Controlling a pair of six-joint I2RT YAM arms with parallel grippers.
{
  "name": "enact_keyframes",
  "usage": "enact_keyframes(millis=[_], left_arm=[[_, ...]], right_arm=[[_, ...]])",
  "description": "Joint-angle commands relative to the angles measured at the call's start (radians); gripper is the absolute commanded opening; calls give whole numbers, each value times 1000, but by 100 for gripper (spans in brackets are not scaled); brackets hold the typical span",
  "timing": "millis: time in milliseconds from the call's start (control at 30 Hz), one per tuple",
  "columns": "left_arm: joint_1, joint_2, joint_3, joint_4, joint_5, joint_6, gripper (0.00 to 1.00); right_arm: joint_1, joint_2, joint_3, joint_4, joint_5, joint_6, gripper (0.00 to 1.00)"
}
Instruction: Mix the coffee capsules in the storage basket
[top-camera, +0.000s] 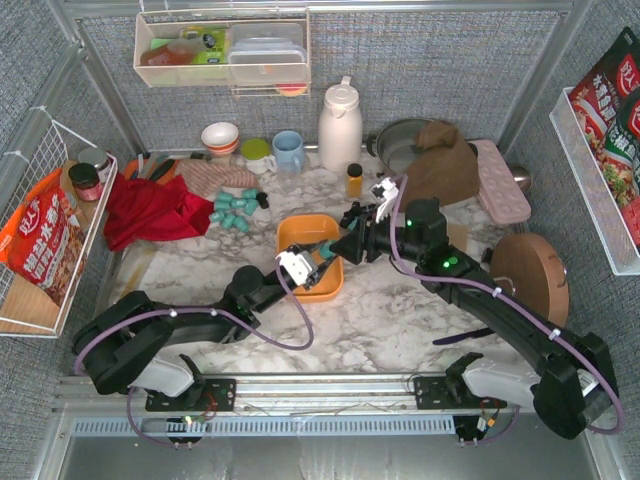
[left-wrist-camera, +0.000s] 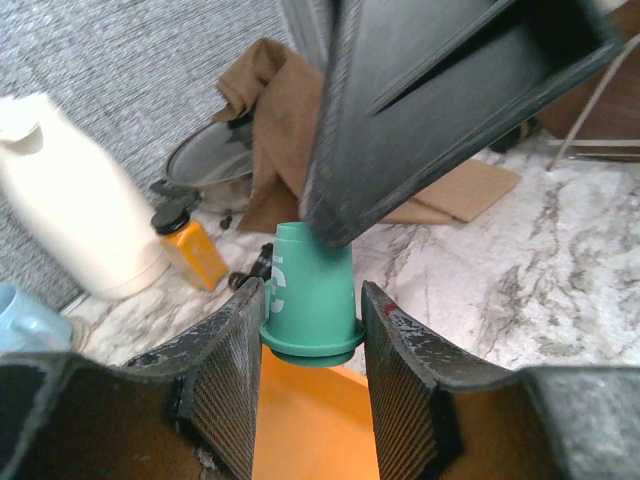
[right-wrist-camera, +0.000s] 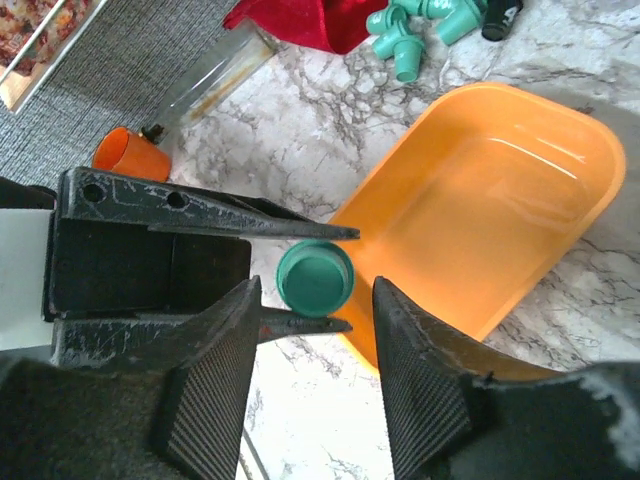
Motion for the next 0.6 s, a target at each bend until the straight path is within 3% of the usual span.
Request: enact_keyframes(millis=[0, 200, 433, 567], left_arm=[[-1, -8, -14, 12, -128, -52, 46], [1, -12, -10, -72, -305, -144, 45], [12, 60, 260, -619, -599, -392, 46], [17, 116, 325, -704, -652, -490, 46]], right_arm=[[0, -27, 7, -32, 95, -29, 55], [-2, -85, -15, -91, 287, -71, 60], [-3, -130, -56, -156, 596, -89, 60], [-6, -132, -69, -146, 621, -88, 60]])
